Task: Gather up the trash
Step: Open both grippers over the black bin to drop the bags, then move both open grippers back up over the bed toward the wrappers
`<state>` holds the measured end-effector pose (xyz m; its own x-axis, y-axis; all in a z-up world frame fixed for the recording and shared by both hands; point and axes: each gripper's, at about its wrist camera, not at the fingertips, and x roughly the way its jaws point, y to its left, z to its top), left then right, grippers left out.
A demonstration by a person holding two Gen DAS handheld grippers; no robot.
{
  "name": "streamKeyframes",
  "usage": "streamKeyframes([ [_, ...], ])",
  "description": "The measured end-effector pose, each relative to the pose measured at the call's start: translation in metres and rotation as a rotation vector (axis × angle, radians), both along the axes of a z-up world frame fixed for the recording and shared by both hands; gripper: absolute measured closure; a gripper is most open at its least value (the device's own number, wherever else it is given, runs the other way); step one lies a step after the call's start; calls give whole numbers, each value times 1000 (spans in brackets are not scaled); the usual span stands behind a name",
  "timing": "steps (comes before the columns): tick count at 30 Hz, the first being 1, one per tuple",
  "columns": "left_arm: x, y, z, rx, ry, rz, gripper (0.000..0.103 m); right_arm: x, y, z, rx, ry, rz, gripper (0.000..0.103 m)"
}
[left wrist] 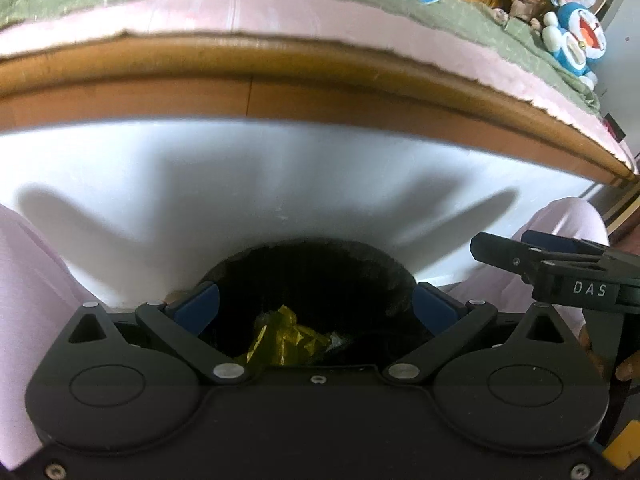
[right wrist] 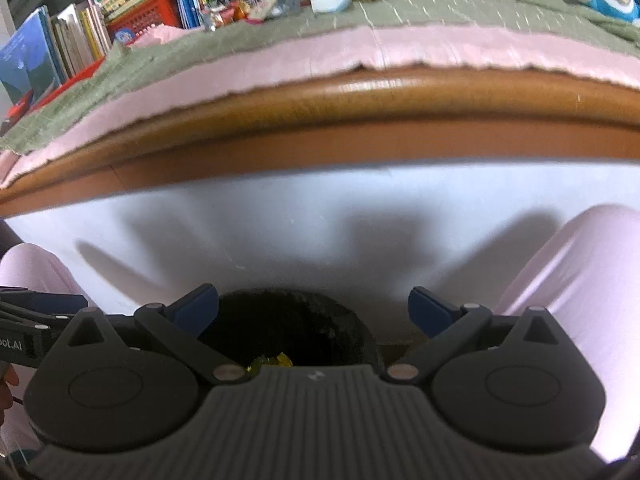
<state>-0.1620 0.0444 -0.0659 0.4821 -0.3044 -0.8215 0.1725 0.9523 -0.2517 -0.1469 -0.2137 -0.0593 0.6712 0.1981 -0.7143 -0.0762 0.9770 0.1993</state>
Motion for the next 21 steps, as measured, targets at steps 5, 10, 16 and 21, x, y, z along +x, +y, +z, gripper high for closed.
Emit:
streamKeyframes([
  [5,2,7,25,-18,-50,-19,0,-1,-1,26,-19,-65,25,0],
  [10,3,11,59,-32,-117,-51,0,3,-9,58,27,-156,50,0],
  [16,10,19,100,-50,-239,-58,0,24,-13,89,36,-261,74,0],
  [21,43,32,122,-60,-304,8,0,53,0,108,-18,-332,113,0],
])
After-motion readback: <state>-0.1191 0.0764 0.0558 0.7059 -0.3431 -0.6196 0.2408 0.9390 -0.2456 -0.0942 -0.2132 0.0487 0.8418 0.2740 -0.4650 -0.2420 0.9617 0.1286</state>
